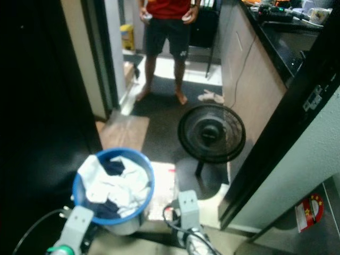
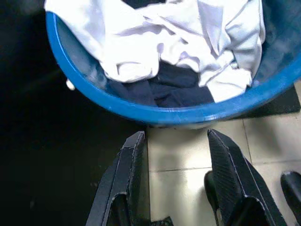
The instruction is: Clothes washing
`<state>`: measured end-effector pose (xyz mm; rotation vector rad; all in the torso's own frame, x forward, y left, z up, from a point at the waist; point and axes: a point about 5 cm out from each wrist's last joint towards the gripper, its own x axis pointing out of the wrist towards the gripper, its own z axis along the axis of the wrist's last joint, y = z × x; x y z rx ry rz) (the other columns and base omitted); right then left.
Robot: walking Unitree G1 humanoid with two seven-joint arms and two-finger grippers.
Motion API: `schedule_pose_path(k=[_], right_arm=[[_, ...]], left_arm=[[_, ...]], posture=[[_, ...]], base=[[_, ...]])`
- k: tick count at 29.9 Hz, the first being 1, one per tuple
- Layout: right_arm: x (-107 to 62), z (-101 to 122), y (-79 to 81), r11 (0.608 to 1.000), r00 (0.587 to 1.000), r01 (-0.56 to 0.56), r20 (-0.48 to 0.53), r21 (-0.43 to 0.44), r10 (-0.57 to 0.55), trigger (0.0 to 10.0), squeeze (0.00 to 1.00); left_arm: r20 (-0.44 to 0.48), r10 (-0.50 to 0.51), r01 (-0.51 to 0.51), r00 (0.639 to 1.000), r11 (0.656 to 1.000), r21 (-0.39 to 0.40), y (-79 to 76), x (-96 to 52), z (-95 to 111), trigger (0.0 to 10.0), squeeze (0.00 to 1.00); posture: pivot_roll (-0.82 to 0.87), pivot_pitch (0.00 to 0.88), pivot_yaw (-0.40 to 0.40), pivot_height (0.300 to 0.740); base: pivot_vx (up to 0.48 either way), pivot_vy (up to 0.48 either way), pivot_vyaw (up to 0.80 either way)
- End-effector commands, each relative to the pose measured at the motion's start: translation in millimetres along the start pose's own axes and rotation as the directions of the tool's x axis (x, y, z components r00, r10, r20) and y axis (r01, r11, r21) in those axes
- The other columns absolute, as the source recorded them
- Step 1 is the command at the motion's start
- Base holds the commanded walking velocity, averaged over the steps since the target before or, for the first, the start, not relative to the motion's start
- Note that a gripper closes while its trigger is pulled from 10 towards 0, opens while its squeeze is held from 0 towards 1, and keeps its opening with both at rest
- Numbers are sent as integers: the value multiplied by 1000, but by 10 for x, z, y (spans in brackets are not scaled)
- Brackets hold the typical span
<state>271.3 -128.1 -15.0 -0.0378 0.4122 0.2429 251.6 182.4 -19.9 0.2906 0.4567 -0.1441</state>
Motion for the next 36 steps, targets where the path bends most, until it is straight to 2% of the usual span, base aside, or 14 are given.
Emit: schedule_pose_path(k=[1,6,8,15,20,24,36], right_arm=[[-28,-55,-4,1000,1000,-10,-17,-22,10,10000,0],[4,19,-30,1000,1000,6,7,20,-6,10000,0],[48,96,45,1000,999,-24,31,-1,24,10000,0],[73,156,97,999,998,-39,54,-34,41,10000,0],[63,173,76,996,996,-36,74,-77,41,10000,0],[50,164,54,996,996,-51,74,-67,56,10000,0],[46,160,24,996,996,-42,70,-82,48,10000,0]], left_arm=[[-17,12,-13,1000,1000,-3,-36,-10,-48,10000,0],[8,11,-11,1000,1000,-11,-74,2,-4,10000,0],[9,30,-30,1000,999,-14,-71,2,-8,10000,0],[7,54,-54,999,998,-10,-29,10,-9,10000,0],[12,61,-61,998,998,-4,-66,39,27,10000,0],[15,59,-59,998,998,-12,-113,42,37,10000,0],[12,68,-68,998,998,-11,-124,31,9,10000,0]], posture=[[52,37,20,740],[67,50,-7,740],[69,44,-17,740],[52,35,-13,740],[46,44,-25,740],[48,51,-31,740],[52,56,-34,740]], base=[[0,0,0],[0,0,0],[0,0,0],[0,0,0],[471,0,788],[472,0,0],[440,0,0]])
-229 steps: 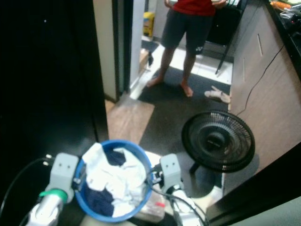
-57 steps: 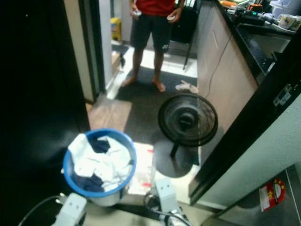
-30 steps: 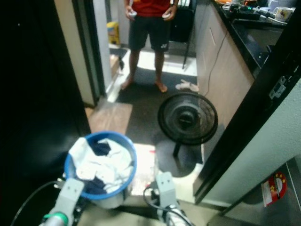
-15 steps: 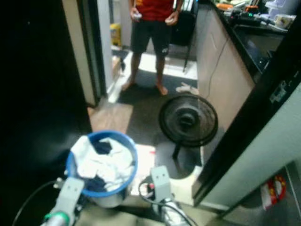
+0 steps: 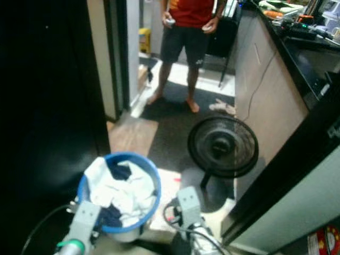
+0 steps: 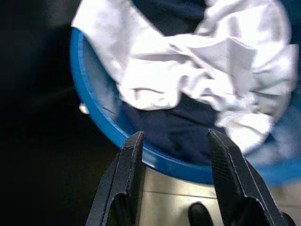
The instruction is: Clothes washing
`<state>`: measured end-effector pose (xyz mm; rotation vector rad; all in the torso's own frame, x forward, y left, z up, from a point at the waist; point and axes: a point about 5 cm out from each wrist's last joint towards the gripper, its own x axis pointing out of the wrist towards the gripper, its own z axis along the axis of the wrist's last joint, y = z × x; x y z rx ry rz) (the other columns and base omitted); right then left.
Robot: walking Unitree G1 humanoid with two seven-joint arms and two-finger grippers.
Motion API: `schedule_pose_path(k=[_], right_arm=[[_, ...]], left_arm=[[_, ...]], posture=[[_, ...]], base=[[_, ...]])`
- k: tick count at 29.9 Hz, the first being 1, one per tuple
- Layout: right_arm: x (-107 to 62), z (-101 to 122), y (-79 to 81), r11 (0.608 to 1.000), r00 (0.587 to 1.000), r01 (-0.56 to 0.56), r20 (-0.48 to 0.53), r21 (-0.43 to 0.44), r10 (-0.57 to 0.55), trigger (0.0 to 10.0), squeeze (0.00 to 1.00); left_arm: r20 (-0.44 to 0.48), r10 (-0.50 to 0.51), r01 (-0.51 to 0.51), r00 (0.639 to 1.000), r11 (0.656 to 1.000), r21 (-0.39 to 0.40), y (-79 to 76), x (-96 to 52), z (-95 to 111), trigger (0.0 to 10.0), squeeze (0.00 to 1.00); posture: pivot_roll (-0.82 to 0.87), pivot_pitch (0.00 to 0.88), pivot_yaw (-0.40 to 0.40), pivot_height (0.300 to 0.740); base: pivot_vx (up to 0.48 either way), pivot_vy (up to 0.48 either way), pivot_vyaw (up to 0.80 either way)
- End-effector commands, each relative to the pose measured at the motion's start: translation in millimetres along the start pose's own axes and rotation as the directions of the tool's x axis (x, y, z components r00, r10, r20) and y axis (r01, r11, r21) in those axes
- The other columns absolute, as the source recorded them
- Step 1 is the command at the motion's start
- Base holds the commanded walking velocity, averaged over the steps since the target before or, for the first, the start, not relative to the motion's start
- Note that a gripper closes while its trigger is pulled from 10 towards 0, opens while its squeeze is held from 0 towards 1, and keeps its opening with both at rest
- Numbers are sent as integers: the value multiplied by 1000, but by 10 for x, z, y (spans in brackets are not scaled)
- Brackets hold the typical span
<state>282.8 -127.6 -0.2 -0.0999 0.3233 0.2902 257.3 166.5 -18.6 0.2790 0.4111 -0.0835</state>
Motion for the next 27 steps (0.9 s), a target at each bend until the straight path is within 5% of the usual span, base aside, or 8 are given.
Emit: schedule_pose_path(k=[1,15,17,22,27], right_arm=[[2,-17,48,1000,1000,-15,-8,0,15,10000,0],[10,10,55,1000,1000,-20,6,1,20,10000,0],[62,231,33,997,993,-39,113,-68,46,10000,0],[137,575,-40,997,969,-30,243,-72,47,10000,0],[158,629,-39,996,965,-36,255,-79,55,10000,0]], left_arm=[[-25,6,-6,1000,1000,14,15,-25,-72,10000,0],[-13,9,-9,1000,1000,15,18,-11,-41,10000,0],[41,19,-19,999,1000,-3,60,14,73,10000,0],[112,5,-6,994,1000,4,89,55,247,10000,0],[117,-45,41,992,998,39,26,65,267,10000,0]], posture=[[53,56,-33,740],[56,60,-33,740],[54,62,-33,740],[53,64,-33,740],[51,65,-33,740]], base=[[398,0,0],[374,0,0],[358,0,0],[323,0,0],[49,0,0]])
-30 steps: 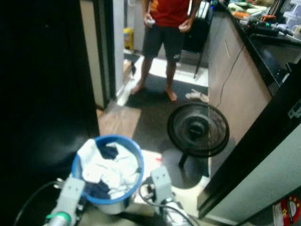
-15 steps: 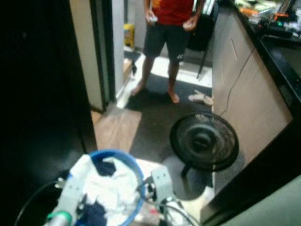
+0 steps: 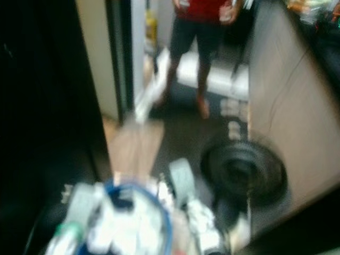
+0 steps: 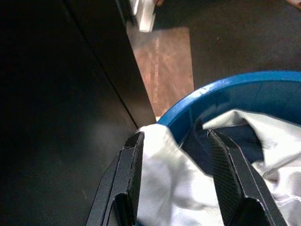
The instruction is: Clothes washing
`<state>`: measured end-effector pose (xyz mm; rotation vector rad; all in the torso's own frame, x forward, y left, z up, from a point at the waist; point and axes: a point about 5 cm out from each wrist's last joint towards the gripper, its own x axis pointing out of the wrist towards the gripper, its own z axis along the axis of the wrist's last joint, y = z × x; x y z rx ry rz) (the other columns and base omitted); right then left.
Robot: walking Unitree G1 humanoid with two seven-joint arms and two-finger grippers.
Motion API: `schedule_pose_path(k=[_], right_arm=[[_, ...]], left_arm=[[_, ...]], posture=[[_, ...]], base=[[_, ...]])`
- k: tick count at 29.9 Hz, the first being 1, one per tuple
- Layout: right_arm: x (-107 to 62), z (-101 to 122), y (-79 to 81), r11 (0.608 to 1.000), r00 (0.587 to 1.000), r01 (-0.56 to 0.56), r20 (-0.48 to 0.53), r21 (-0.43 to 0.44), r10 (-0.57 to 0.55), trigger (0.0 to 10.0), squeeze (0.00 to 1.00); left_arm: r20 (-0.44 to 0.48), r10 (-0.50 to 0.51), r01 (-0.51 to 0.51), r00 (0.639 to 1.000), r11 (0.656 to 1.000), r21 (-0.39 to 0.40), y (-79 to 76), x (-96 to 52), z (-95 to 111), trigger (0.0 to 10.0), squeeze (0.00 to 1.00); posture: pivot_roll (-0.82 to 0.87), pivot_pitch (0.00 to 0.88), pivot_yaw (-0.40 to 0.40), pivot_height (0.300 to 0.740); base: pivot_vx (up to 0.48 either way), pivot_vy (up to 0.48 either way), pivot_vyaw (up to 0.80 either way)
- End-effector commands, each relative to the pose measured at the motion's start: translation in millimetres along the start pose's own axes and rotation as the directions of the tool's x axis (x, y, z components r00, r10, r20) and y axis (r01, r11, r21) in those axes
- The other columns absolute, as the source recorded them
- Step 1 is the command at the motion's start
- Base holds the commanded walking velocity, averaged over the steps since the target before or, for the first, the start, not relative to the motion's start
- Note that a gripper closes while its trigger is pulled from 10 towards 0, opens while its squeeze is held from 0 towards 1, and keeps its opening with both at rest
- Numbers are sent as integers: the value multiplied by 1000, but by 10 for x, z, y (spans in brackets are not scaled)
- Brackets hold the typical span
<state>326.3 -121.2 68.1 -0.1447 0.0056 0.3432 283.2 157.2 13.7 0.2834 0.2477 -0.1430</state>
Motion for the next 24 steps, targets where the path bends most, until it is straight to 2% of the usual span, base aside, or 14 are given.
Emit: schedule_pose_path(k=[1,4,10,24], right_arm=[[-72,-138,82,1000,999,-17,-49,25,19,10000,0],[-93,-176,104,999,998,-18,-63,32,20,10000,0],[-142,-226,134,999,996,-35,-79,27,37,10000,0],[-162,-255,107,999,994,-39,-97,18,41,10000,0]], left_arm=[[-56,-46,47,997,999,12,-48,-71,-144,10000,0],[-82,-126,132,989,989,66,-155,-124,-221,10000,0],[-100,-178,192,979,968,159,-221,-214,-317,10000,0],[-94,-198,213,976,957,197,-257,-238,-326,10000,0]], posture=[[52,65,-34,740],[53,68,-34,740],[49,70,-37,740],[51,65,-43,740]], base=[[0,0,0],[0,0,0],[0,0,0],[0,0,0]])
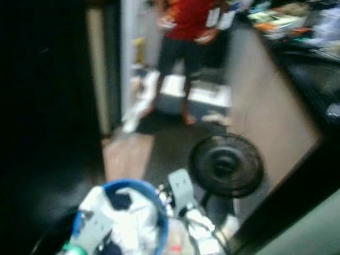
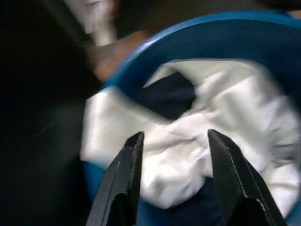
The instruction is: Clothes washing
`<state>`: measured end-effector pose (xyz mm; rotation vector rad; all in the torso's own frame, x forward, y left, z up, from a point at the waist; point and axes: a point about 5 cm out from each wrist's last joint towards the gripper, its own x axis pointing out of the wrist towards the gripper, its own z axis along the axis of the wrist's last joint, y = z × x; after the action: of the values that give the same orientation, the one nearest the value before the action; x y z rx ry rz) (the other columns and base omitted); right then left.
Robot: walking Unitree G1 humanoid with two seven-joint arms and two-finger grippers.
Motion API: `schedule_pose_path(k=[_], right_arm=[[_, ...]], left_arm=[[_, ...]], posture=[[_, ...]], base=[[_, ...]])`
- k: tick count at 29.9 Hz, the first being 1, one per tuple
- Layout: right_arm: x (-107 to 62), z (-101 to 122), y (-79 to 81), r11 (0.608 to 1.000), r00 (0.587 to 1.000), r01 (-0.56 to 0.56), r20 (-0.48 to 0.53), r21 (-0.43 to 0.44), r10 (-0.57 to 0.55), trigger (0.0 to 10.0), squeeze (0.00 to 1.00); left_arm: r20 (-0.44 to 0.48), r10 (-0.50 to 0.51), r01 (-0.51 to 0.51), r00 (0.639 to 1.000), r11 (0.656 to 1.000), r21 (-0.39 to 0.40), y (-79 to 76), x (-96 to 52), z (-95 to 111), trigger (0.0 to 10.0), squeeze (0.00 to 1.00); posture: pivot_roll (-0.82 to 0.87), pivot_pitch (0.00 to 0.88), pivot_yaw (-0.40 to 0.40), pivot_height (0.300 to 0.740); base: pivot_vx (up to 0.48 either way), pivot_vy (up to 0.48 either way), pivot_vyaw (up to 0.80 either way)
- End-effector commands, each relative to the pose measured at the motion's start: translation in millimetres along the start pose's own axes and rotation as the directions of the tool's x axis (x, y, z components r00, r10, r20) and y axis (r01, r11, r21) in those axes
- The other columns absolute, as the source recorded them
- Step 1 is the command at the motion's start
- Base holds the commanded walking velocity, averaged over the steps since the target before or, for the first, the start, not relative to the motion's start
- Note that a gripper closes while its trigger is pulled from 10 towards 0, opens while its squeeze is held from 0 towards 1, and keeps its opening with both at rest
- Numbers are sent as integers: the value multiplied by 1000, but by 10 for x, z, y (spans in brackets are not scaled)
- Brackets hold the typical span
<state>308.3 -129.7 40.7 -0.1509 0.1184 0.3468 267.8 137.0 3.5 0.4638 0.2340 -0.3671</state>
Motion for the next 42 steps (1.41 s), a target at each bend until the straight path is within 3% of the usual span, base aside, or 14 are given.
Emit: schedule_pose_path(k=[1,14,42], right_arm=[[25,27,87,1000,1000,-28,14,2,28,10000,0],[20,20,105,999,999,-35,10,1,35,10000,0],[24,29,112,999,999,-32,14,5,32,10000,0]], left_arm=[[-98,-24,23,995,1000,-11,-90,-135,-243,10000,0],[-75,9,-9,997,1000,-3,-78,-122,-204,10000,0],[-93,27,-28,995,1000,-13,-67,-102,-210,10000,0]], posture=[[51,65,-43,740],[50,74,-45,740],[47,80,-44,740]], base=[[0,0,0],[260,0,0],[0,0,0]])
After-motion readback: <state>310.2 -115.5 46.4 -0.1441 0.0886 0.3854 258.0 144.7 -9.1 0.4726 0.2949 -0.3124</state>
